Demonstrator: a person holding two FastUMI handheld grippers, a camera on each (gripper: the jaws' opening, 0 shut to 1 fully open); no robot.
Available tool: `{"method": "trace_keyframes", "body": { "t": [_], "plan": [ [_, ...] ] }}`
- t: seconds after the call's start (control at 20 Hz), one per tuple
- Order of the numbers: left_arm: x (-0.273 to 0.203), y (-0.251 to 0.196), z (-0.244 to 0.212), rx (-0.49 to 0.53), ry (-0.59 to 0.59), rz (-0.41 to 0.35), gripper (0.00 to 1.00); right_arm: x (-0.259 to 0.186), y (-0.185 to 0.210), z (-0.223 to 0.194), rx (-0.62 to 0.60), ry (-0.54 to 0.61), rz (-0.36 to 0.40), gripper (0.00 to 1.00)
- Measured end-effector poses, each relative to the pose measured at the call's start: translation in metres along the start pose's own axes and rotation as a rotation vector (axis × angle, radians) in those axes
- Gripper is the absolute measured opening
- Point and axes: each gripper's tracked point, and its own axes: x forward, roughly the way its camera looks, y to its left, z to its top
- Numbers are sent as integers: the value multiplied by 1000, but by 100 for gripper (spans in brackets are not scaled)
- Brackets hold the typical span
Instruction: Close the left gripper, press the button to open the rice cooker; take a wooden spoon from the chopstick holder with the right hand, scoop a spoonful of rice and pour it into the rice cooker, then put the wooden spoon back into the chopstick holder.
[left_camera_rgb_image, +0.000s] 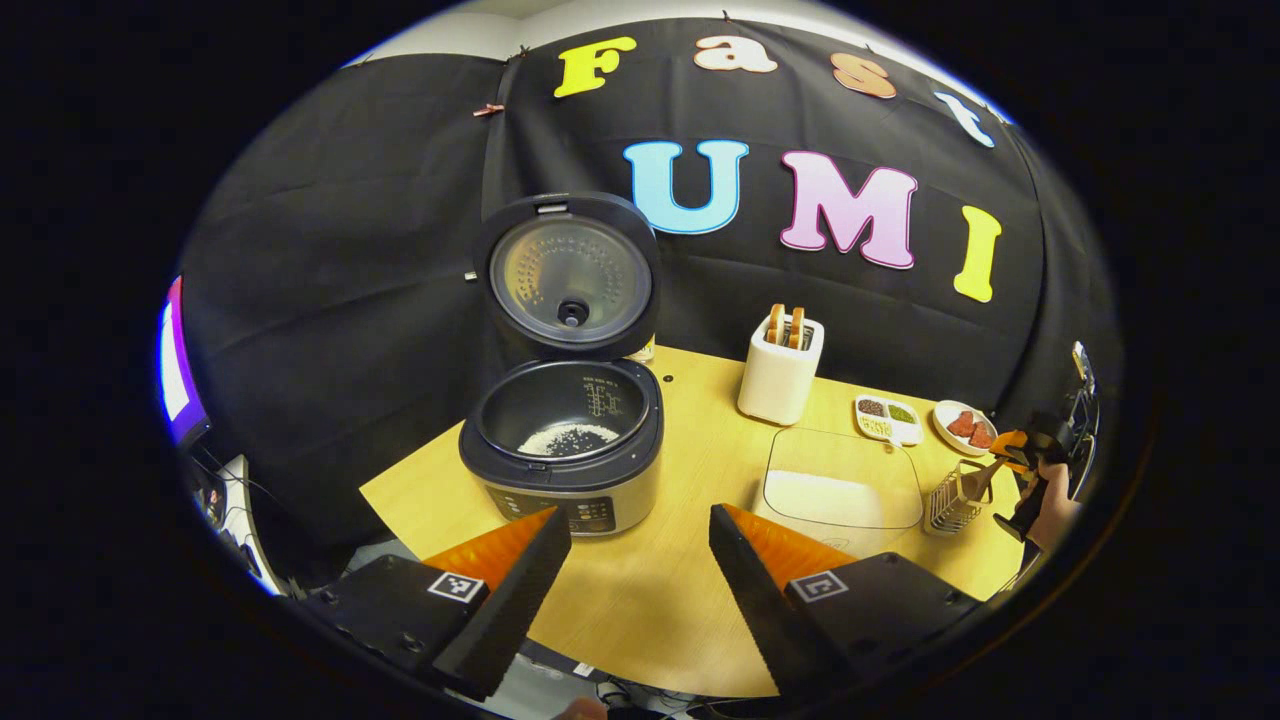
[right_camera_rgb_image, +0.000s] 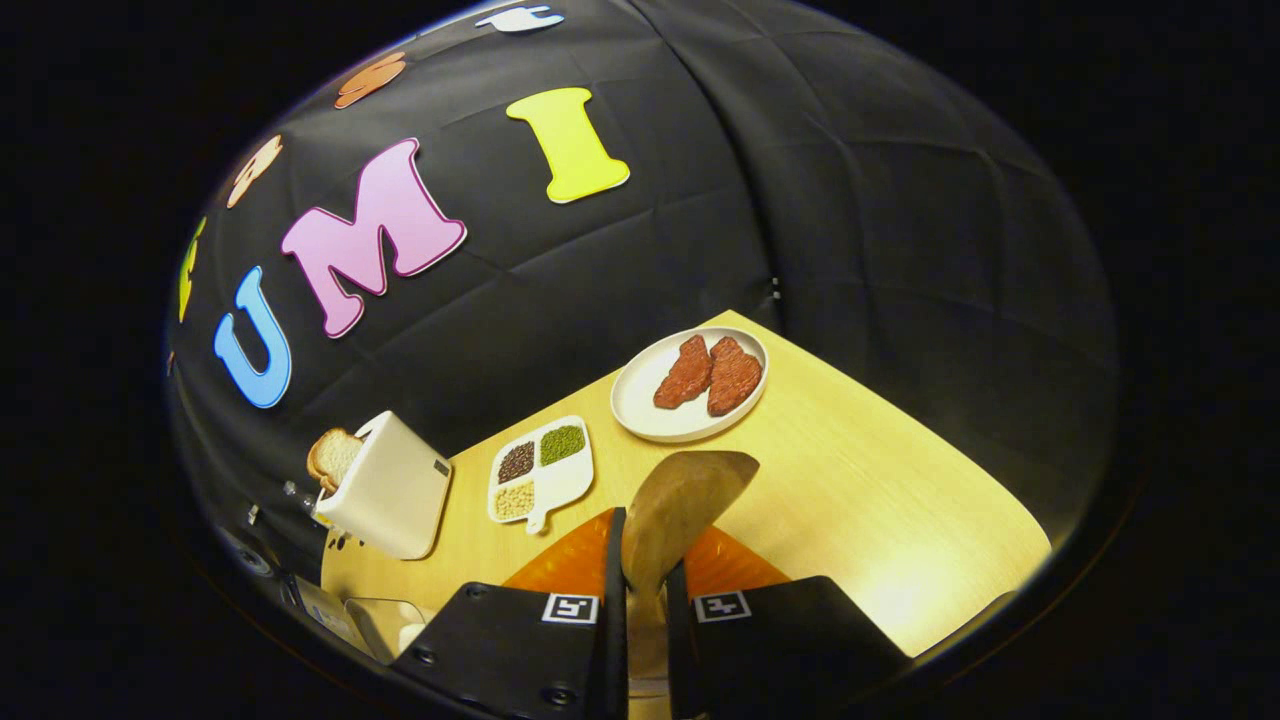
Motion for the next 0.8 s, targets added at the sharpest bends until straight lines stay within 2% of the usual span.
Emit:
{"method": "trace_keyframes", "body": {
  "t": [0.15,0.2,0.25,0.35,0.5,0.6,0.8],
  "plan": [
    [4,0,9,0,-19,-21,95,-4,3,3,-11,-8,10,14],
    [6,-1,12,3,-29,-35,98,-10,5,12,-4,-29,15,14],
    [6,0,16,8,-37,-49,95,-15,8,21,6,-49,17,11],
    [9,4,18,20,-45,-69,95,-30,15,34,11,-84,17,12],
    [10,15,22,24,-59,-103,95,-59,36,62,-77,-168,38,12],
    [12,21,22,68,-85,-123,95,-84,59,79,-144,-243,68,11],
    [13,34,15,94,-87,-192,96,-120,105,75,-135,-248,140,11]
  ]
}}
